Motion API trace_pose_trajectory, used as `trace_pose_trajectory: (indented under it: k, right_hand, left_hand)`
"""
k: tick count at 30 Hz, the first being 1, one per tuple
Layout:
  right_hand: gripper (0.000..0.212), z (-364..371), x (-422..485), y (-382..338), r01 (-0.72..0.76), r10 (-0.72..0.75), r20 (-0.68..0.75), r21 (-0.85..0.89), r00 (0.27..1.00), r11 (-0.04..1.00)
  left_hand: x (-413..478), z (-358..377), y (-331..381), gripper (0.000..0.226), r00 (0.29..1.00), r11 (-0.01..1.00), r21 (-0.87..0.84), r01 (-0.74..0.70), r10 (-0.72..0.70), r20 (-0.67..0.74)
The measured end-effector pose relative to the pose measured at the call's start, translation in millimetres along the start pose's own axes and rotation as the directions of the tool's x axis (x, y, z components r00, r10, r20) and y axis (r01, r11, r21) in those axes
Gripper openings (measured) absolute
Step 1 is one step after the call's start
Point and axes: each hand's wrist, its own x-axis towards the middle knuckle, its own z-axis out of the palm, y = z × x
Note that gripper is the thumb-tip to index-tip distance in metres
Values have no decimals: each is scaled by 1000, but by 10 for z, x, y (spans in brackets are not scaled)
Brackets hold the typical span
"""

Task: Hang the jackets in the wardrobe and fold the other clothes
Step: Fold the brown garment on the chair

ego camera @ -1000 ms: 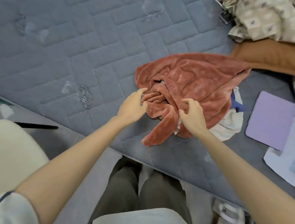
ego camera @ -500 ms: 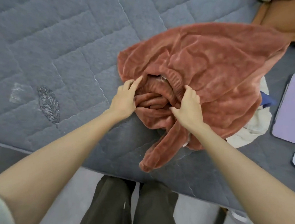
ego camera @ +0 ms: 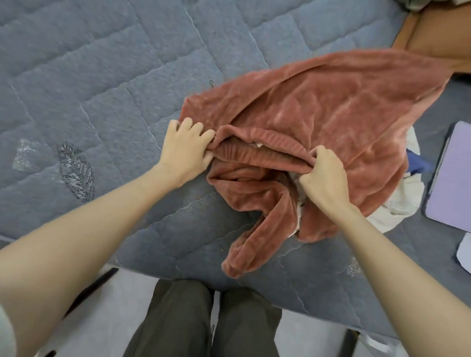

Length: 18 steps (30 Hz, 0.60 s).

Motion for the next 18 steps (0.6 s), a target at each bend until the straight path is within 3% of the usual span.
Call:
trace_pose_trajectory:
  k: [3,6,12,15,18]
  right_hand:
    - [24,-295,-206,-104,-14,18,-33,128,999,992]
    - [26,-555,-472,-259,35,-27,-57,149,998,988]
    - [30,-861,-1026,-616,178,-189,60,153,980,972]
    - [30,-896,-1313,-814,279,-294,132,119,947,953]
    - [38,-870,-1637,-1067,441,-448,195,83,872,894]
  left_hand:
    - [-190,-329,-71,21,997,999,-41,8,-11,-81]
    - [-435,-684,-124,24,998,987,-157,35,-44,-55]
    - [-1291,-1207,-177,13,958,928,-249,278,-287,-3]
    - [-1903,-1428,-166,32,869,825,-297,482,-492,44]
    - [-2638,-1597,-77,49,727,670,-337,661,-684,65]
